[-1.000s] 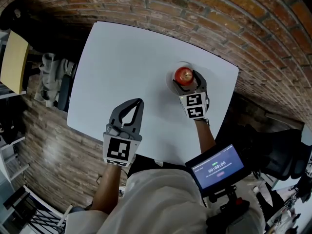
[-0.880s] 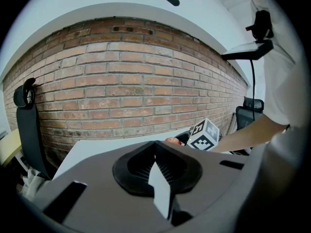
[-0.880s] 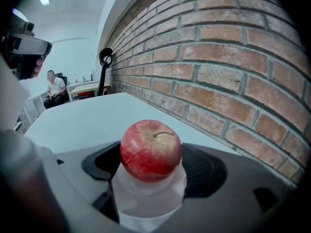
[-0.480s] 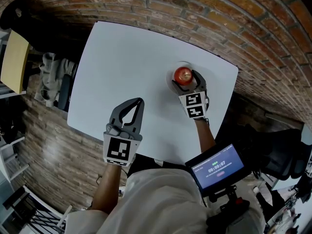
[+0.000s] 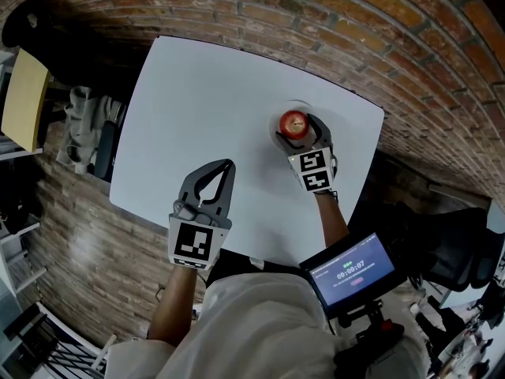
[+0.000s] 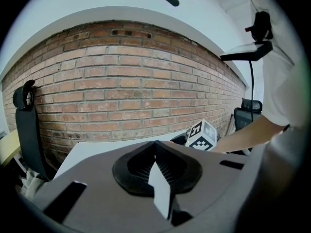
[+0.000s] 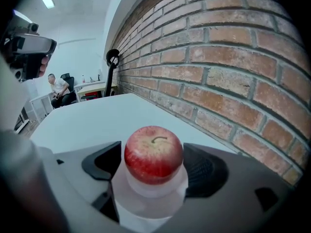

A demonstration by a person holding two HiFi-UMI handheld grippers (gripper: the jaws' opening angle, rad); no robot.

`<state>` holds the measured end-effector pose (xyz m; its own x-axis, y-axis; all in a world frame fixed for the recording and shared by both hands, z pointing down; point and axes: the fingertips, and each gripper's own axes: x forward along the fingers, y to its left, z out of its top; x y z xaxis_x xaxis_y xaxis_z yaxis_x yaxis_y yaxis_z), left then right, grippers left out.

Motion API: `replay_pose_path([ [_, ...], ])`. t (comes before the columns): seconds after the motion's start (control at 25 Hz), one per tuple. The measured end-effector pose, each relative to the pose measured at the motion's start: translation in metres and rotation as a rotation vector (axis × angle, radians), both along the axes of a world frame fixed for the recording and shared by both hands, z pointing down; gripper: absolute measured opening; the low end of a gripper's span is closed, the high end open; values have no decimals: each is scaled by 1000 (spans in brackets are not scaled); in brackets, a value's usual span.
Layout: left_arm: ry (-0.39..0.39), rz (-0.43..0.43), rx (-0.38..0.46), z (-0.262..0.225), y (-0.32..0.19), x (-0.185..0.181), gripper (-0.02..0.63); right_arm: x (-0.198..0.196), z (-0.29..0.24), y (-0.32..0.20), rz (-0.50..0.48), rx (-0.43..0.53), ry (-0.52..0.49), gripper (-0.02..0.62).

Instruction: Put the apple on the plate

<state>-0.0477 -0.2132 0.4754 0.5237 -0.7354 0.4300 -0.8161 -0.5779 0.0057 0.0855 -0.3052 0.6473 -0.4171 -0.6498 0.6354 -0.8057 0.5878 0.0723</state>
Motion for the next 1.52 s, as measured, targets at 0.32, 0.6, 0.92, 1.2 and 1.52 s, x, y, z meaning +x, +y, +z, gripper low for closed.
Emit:
replay_pose_path([
  [0.32,27,15,29,-14,0,4,5,7,-17,0,29,35,14,380],
  [0.6,48,27,50,-23,5,4,5,13,-44,3,67,87,-10,379],
  [0.92,63,34,65,-31,13,-1,5,7,-71,13,75,139,-10,377],
  [1.2,84,48,96,-50,15,-2,5,14,-94,29,108,161,-6,337],
  [1.52,118,65,121,-65,24,2,5,13,-133,49,131,239,-52,258],
])
